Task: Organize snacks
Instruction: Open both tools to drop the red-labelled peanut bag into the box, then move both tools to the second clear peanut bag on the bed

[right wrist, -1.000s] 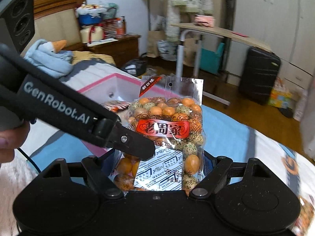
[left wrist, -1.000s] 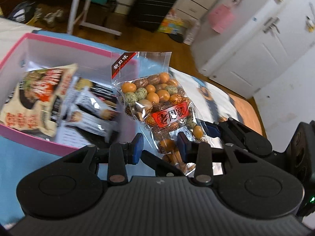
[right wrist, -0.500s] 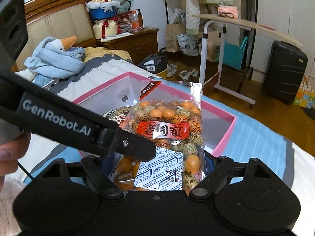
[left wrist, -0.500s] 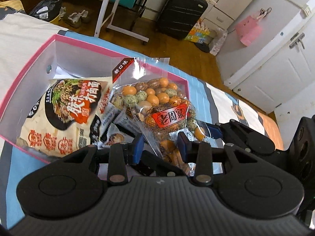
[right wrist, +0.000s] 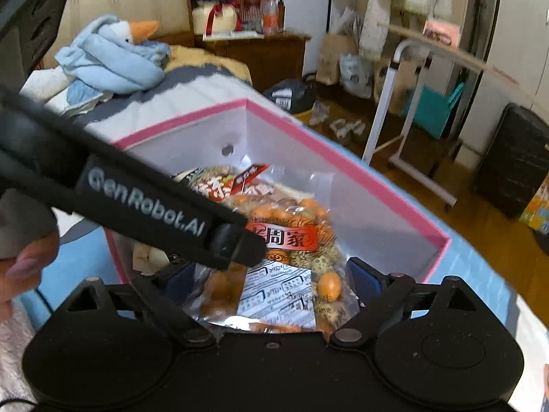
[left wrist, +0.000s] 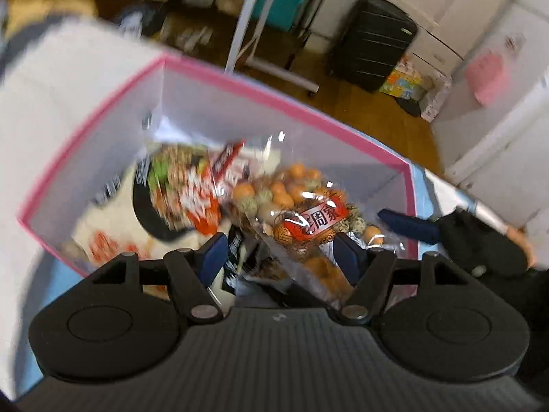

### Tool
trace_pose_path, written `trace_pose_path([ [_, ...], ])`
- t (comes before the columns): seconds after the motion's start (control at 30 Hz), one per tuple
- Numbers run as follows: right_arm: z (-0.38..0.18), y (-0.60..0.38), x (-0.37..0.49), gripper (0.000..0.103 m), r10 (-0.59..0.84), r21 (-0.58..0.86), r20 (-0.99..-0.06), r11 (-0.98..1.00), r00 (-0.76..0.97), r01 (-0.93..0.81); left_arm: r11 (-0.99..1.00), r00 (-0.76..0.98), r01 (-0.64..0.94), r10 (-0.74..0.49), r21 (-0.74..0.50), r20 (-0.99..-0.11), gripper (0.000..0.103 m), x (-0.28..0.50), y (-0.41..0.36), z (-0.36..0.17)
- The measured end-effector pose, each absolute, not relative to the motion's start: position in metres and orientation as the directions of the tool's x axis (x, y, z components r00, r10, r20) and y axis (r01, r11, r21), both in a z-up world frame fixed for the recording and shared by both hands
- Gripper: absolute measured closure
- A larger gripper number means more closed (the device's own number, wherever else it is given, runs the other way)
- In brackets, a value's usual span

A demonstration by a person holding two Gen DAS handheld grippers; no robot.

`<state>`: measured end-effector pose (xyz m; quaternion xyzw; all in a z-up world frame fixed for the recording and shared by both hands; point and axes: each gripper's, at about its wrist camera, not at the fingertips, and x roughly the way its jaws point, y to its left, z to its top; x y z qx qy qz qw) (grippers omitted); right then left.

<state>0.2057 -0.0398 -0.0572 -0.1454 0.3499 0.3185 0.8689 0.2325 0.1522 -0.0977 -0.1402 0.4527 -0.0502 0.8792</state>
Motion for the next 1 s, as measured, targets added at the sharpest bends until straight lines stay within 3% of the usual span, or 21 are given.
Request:
trace_pose_path([
  [0.33,-0.007,-0.101,0.123,0.007,0.473,-0.113,-0.605,0.745,0.640,-0.657,0.964,0.622,0.109,-0.257,-0.243,-0.740,0.036,0.193,0.119,-0.046],
  [0.5,0.008,-0.153,0.085,0.007,0.449,-0.060,-0.575,0.810,0.684,-0.583,0.952,0.613,0.200,-0.306,-0.232,-0.729,0.036,0.170,0.092,-0.026],
  [0.77,0.010,-0.247,0.047,0.007,0.264,-0.014,-0.622,0.938,0.738,-0.348,0.889,0.561,0.364,-0.447,-0.277,-0.697,0.036,0.149,0.025,-0.007],
  [1.0,-0.015,-0.330,0.032,0.007,0.135,0.026,-0.638,0.988,0.758,-0.154,0.819,0.456,0.464,-0.548,-0.339,-0.701,0.036,0.158,-0.042,-0.024],
])
